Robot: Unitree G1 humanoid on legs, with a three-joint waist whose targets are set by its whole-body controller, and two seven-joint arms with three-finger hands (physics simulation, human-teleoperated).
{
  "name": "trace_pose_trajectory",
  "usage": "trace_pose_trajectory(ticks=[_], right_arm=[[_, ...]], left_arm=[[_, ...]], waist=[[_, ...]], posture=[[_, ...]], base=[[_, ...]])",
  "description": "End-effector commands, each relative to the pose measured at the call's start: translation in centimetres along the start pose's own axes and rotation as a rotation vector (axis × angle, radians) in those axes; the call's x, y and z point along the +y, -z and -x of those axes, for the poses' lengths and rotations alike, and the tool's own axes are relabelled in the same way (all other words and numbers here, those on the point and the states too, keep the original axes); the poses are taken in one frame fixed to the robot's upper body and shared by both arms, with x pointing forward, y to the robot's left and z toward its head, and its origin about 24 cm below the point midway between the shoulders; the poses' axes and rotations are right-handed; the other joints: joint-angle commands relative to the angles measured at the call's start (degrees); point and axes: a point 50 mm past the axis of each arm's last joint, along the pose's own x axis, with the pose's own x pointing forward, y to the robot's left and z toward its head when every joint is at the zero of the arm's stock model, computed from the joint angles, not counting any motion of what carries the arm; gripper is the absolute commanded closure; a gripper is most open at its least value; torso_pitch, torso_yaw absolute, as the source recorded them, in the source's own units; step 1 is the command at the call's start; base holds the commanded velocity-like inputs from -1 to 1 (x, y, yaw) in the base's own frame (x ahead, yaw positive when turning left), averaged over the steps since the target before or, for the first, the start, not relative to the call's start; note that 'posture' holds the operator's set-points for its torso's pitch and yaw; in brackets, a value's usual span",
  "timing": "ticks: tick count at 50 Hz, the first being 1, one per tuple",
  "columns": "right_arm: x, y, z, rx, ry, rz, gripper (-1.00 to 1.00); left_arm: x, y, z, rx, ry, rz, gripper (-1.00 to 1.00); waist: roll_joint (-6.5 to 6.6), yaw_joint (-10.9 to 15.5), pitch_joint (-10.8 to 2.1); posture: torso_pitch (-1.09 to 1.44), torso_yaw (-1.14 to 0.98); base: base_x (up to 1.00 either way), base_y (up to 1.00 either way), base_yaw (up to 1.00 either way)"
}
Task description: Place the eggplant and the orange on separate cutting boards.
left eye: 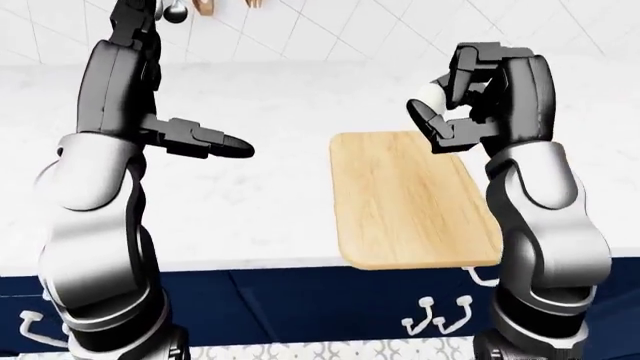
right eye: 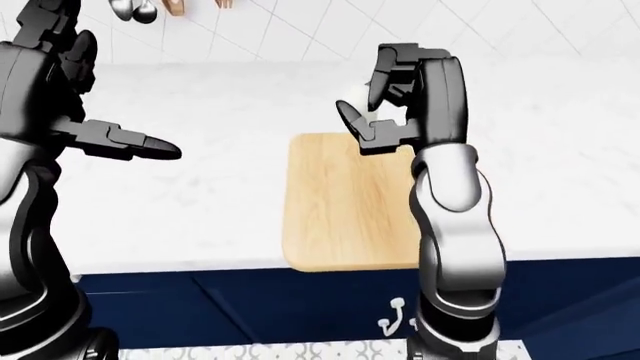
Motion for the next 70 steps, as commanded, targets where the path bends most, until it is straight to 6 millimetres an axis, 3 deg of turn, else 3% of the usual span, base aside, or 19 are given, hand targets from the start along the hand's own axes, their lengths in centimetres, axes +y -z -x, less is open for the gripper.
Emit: trace_pose_trajectory(ticks=[1, 9, 22, 38, 57, 70], right_arm=[[-0.2, -1.7, -0.1, -0.091, 0.010, 0.010, 1.00], [0.4, -1.0, 0.0, -0.047, -0.009, 0.068, 1.00], [-0.5, -0.9, 0.8, 0.009, 0.011, 0.128, 1.00], [-0.6, 1.6, 1.5, 0.078, 0.015, 0.190, 1.00], [-0.9, 2.2, 1.6, 0.112, 0.006, 0.209, 1.00], [-0.7, 3.9, 2.1, 0.138, 0.002, 0.211, 1.00]], left_arm=[[0.7, -1.3, 0.2, -0.071, -0.038, -0.017, -1.00], [0.8, -1.4, 0.0, -0.071, -0.040, -0.018, -1.00], [0.8, -1.3, 0.1, -0.069, -0.039, -0.016, -1.00], [1.0, -1.1, 0.4, -0.066, -0.044, -0.021, -1.00], [1.1, -1.5, 0.1, -0.070, -0.047, -0.026, -1.00], [1.2, -1.3, 0.3, -0.067, -0.049, -0.028, -1.00]], waist=[[-0.01, 0.02, -1.61], [-0.07, -0.02, -1.66], [-0.02, -0.02, -1.55], [0.19, -0.05, -1.40], [0.16, 0.06, -1.59], [0.22, 0.03, -1.77]], posture=[[0.00, 0.00], [0.00, 0.00], [0.00, 0.00], [0.00, 0.00], [0.00, 0.00], [0.00, 0.00]], base=[[0.00, 0.00, 0.00], [0.00, 0.00, 0.00], [0.00, 0.00, 0.00], [0.00, 0.00, 0.00], [0.00, 0.00, 0.00], [0.00, 0.00, 0.00]])
